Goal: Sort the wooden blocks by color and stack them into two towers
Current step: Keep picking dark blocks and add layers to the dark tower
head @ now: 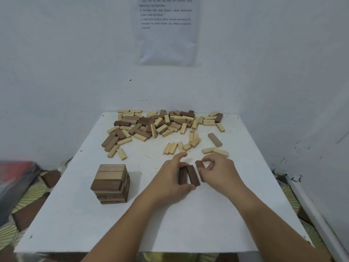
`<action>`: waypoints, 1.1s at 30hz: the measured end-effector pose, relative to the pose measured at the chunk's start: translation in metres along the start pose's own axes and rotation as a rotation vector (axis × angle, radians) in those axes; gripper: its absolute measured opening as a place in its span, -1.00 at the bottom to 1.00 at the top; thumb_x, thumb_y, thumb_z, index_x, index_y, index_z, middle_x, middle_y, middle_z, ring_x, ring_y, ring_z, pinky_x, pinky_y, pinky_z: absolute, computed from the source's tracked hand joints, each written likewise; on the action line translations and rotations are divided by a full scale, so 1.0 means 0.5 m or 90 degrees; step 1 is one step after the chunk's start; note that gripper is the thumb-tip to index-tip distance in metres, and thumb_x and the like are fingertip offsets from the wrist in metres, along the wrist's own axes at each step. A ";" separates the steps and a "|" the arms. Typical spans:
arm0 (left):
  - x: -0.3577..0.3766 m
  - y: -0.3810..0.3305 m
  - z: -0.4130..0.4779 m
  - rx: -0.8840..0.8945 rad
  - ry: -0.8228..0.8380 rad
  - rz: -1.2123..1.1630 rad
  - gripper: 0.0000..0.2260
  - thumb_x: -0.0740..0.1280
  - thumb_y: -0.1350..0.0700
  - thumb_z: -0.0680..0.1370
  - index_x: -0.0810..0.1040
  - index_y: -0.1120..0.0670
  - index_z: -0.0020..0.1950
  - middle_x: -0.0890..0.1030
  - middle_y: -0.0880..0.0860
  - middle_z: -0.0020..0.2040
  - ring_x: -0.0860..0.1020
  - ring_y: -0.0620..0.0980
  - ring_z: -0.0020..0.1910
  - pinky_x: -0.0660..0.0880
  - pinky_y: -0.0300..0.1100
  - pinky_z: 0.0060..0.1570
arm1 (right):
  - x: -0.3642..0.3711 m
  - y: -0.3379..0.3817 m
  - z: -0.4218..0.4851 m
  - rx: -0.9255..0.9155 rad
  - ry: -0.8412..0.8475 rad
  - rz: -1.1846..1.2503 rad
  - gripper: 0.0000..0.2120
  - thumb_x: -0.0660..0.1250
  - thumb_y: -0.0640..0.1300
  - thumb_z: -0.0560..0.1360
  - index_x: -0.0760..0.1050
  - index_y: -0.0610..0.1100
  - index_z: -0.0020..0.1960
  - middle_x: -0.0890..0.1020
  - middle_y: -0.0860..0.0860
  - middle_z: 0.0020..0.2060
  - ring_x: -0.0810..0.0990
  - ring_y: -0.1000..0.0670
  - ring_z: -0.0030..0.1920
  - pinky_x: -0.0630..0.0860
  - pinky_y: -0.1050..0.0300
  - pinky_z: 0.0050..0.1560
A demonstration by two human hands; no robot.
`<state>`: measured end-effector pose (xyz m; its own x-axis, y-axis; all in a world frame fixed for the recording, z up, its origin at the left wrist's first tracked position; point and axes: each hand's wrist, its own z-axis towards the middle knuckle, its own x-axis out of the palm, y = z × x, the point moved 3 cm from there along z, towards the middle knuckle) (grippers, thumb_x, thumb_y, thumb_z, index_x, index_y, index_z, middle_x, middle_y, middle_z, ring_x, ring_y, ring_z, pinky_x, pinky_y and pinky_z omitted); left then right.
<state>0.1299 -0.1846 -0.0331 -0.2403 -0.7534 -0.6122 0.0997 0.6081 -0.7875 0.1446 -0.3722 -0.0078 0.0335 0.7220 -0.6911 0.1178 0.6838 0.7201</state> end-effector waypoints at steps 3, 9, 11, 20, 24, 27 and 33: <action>0.001 0.004 -0.056 0.007 -0.007 0.006 -0.17 0.56 -0.11 0.39 0.15 -0.34 0.52 0.49 -0.26 0.32 0.41 -0.26 0.33 0.37 -0.36 0.14 | 0.009 0.002 -0.048 0.010 0.028 0.009 -0.69 0.50 -0.04 0.48 0.62 -0.02 0.20 0.62 0.07 -0.24 0.60 0.11 -0.16 0.53 0.18 -0.10; -0.010 0.006 -0.127 0.003 0.004 0.009 -0.17 0.57 -0.07 0.42 0.16 -0.27 0.55 0.50 -0.24 0.36 0.46 -0.20 0.32 0.36 -0.33 0.18 | 0.027 0.021 -0.117 -0.001 0.048 -0.007 -0.69 0.53 -0.09 0.46 0.64 -0.02 0.19 0.63 0.07 -0.23 0.59 0.14 -0.19 0.43 0.28 -0.24; -0.014 0.005 -0.141 0.008 0.012 0.022 -0.17 0.57 -0.07 0.43 0.15 -0.25 0.56 0.50 -0.19 0.41 0.48 -0.15 0.33 0.37 -0.29 0.21 | 0.034 0.025 -0.136 -0.002 0.056 -0.012 -0.68 0.53 -0.11 0.47 0.63 -0.02 0.21 0.63 0.06 -0.23 0.58 0.14 -0.20 0.41 0.30 -0.26; -0.036 0.016 -0.180 0.019 0.016 0.052 -0.07 0.60 -0.12 0.42 0.09 -0.26 0.62 0.25 -0.18 0.62 0.26 -0.11 0.56 0.26 -0.16 0.46 | 0.025 0.028 -0.185 -0.045 0.083 -0.044 -0.63 0.33 -0.17 0.51 0.59 0.00 0.30 0.63 0.10 -0.07 0.55 0.16 -0.12 0.44 0.34 -0.16; -0.059 0.036 -0.191 0.016 0.009 0.089 -0.17 0.53 -0.03 0.49 0.09 -0.37 0.57 0.27 -0.20 0.60 0.24 -0.09 0.58 0.26 -0.05 0.54 | 0.024 0.028 -0.180 -0.150 0.206 -0.166 -0.32 0.40 -0.20 0.45 0.34 0.09 0.53 0.40 0.21 0.29 0.42 0.06 0.33 0.38 0.21 0.30; -0.061 0.035 -0.183 0.010 0.020 0.096 -0.21 0.52 0.02 0.51 0.13 -0.35 0.56 0.39 -0.18 0.54 0.35 -0.06 0.52 0.33 -0.01 0.49 | 0.027 0.036 -0.175 -0.174 0.254 -0.189 -0.19 0.42 -0.22 0.47 0.19 0.13 0.61 0.27 0.24 0.48 0.19 0.07 0.51 0.18 0.23 0.41; -0.053 0.025 -0.164 0.021 0.015 0.102 -0.26 0.55 0.03 0.48 0.24 -0.24 0.55 0.48 -0.13 0.45 0.42 -0.08 0.43 0.38 -0.07 0.41 | 0.043 0.038 -0.164 -0.180 0.231 -0.140 -0.22 0.47 -0.21 0.47 0.25 0.14 0.59 0.41 0.13 0.45 0.38 0.07 0.40 0.28 0.25 0.24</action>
<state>0.0582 -0.1364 -0.0207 -0.2413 -0.6415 -0.7282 0.1700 0.7109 -0.6825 0.0662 -0.3350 -0.0041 -0.3147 0.5133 -0.7985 -0.1922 0.7893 0.5832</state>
